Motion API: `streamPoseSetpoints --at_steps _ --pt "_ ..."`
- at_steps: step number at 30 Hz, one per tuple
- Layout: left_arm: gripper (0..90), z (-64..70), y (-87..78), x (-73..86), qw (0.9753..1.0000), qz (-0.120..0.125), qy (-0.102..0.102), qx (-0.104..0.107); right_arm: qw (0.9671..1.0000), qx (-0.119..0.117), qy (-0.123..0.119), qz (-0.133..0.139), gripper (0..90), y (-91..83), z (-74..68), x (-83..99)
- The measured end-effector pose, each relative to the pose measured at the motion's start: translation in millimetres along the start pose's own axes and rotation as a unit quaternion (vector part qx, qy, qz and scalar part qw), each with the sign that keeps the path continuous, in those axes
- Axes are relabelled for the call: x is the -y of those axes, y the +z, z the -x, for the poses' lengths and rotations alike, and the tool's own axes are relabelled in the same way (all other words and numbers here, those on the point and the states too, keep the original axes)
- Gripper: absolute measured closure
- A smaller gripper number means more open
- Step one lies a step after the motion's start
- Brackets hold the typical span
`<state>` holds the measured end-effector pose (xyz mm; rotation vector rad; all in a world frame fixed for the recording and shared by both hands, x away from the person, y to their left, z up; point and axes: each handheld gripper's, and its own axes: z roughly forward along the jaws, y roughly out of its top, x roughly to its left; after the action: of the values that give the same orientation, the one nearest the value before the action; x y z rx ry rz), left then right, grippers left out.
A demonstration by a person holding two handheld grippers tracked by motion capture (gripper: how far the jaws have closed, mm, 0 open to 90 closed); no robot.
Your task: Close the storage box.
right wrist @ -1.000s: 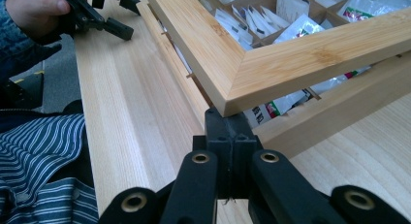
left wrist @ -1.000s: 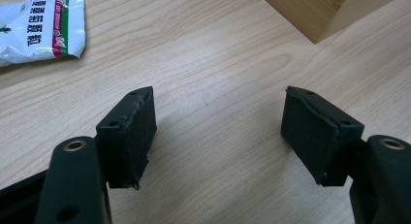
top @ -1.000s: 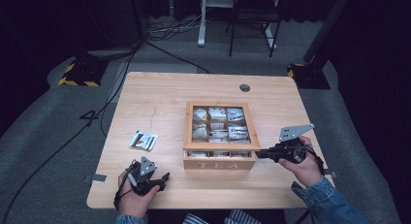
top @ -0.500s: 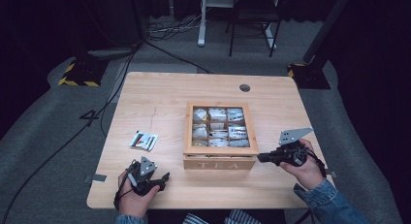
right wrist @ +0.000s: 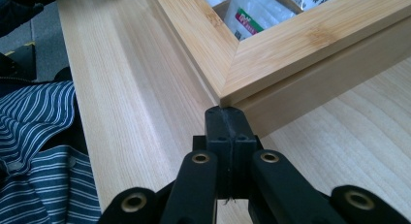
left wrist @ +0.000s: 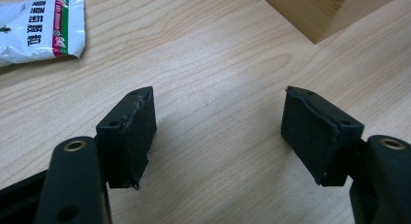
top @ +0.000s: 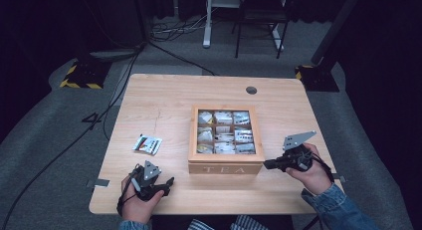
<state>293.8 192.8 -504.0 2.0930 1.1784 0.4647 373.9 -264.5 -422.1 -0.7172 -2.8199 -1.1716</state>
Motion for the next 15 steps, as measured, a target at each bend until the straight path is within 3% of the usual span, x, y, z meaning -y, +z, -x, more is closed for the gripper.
streamPoseSetpoints --at_steps 11,15 --pt "29.3 -0.1 0.0 0.0 1.0 0.0 0.0 0.0 0.9998 0.0 -0.004 -0.021 90.0 2.8 0.8 0.3" --pt "29.3 0.1 0.4 -0.1 1.0 0.002 -0.002 0.0 0.9999 -0.007 -0.009 -0.003 90.0 -4.7 2.2 0.6"
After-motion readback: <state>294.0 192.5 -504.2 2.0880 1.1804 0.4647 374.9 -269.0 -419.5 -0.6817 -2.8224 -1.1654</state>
